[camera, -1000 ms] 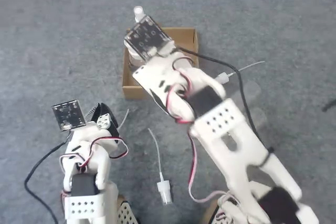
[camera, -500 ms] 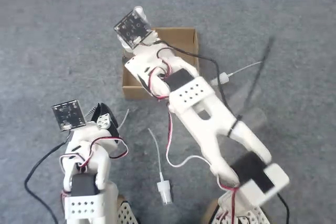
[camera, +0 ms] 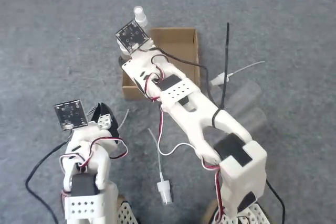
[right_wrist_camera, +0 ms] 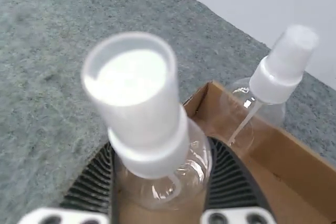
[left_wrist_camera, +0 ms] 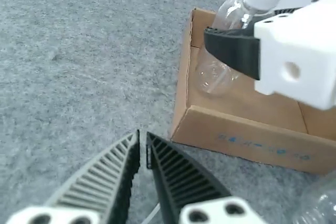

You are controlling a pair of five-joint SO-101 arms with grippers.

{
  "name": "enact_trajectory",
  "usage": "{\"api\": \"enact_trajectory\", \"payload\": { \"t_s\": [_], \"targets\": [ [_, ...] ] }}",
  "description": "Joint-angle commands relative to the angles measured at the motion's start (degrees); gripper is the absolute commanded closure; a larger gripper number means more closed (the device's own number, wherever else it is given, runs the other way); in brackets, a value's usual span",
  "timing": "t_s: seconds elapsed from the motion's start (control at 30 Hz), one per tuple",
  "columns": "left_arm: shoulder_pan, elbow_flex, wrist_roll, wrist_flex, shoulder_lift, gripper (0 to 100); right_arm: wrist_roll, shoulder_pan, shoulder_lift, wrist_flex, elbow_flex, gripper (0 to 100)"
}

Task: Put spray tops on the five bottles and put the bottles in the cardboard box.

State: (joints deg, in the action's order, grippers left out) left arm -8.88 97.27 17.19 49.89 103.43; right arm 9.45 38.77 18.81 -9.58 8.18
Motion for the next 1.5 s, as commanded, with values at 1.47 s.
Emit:
{"api": "enact_trajectory", "payload": {
  "t_s": [1.47],
  "targets": [
    [0.4, -0.7, -0.7, 0.9, 0.8, 99, -16.3, -3.2, 13.6, -13.1, -24.4, 88.9]
  ]
}}
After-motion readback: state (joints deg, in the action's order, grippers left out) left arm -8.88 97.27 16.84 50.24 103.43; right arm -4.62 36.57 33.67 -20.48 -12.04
